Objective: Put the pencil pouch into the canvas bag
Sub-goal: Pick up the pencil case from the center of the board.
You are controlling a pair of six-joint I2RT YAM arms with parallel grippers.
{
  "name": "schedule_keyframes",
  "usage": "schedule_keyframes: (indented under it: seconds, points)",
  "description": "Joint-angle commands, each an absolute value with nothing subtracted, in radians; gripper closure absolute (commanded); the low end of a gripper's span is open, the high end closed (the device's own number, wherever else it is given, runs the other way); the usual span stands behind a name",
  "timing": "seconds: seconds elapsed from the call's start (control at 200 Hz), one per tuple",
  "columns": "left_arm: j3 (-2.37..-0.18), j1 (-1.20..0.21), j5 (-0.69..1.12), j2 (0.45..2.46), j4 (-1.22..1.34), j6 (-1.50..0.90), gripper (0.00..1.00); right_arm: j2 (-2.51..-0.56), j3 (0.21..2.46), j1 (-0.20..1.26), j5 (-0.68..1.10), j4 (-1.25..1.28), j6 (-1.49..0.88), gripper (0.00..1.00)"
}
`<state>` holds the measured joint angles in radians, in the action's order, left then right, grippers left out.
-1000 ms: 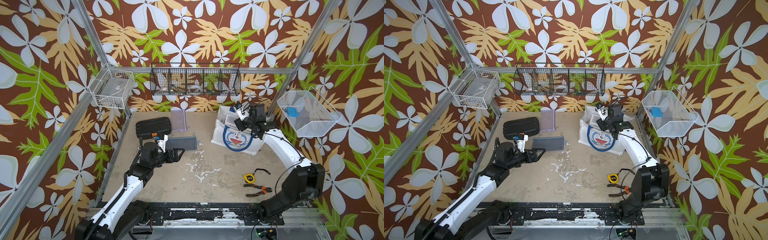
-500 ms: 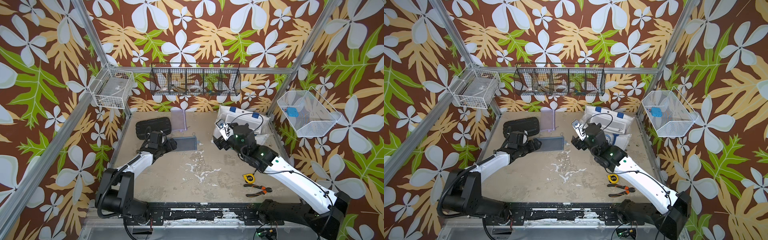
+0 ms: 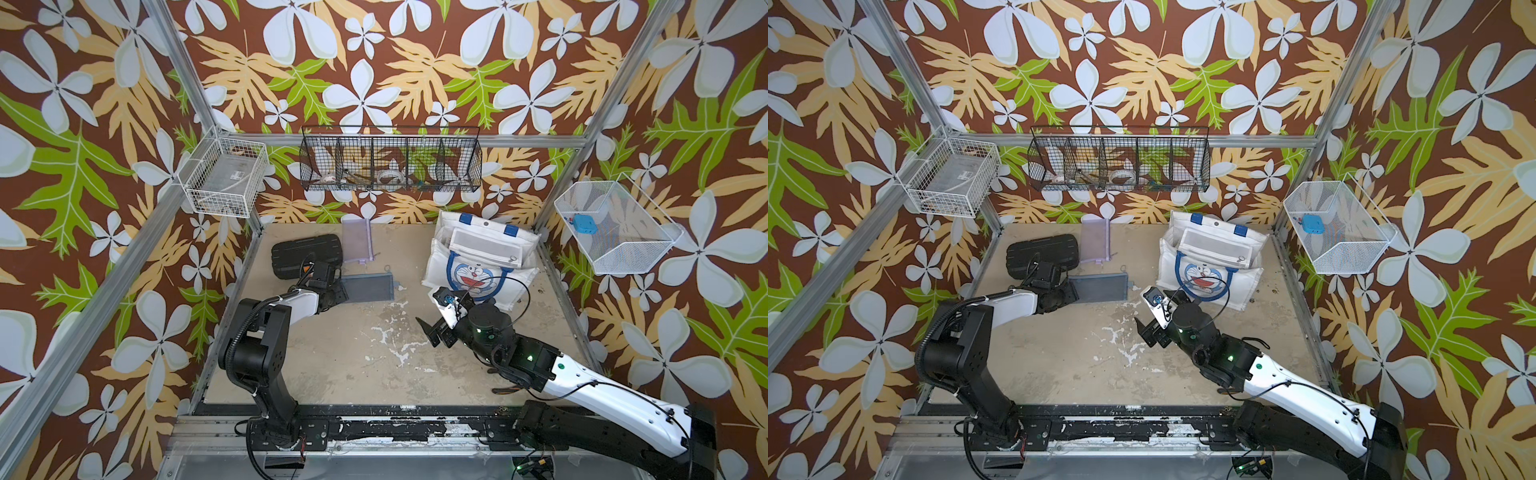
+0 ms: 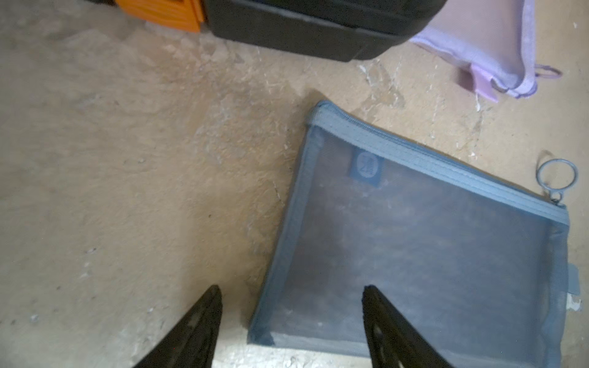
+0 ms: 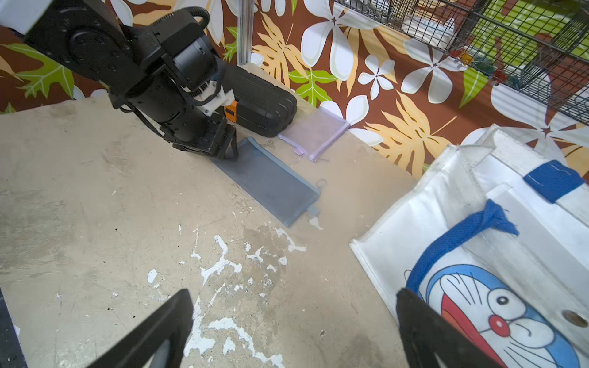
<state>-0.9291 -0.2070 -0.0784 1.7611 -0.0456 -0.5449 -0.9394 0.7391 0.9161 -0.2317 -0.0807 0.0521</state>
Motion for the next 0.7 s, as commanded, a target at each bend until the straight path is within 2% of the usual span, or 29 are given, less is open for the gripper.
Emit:
schedule_keyframes:
  seconds: [0.0,0.075,0.145,0.385,0.485,0.596,0.691]
  points:
    - [-0.945,-0.216,-0.123,1.802,-0.074,-0.507,0.28,-0.913,0.7,0.914,-0.221,-0.003,0.032,0.0]
    - [-0.966,-0.222,-0.136,1.838,-0.083,-0.491,0.32,-0.901,0.676,0.914,-0.211,0.018,0.027,0.0]
    - [-0.986,-0.227,-0.137,1.869,-0.086,-0.484,0.41,-0.901,0.673,0.915,-0.21,0.022,0.027,0.0]
    - [-0.99,-0.246,-0.135,1.894,-0.096,-0.475,0.8,-0.876,0.679,0.914,-0.253,0.004,0.057,0.0]
    - [-0.972,-0.253,-0.125,1.866,-0.095,-0.486,1.0,-0.864,0.669,0.914,-0.26,0.014,0.07,0.0]
    - [-0.947,-0.27,-0.113,1.787,-0.101,-0.48,1.0,-0.856,0.646,0.914,-0.269,0.023,0.094,0.0]
    - [-0.91,-0.272,-0.032,1.668,-0.112,-0.479,1.0,-0.842,0.615,0.914,-0.266,0.046,0.126,0.0]
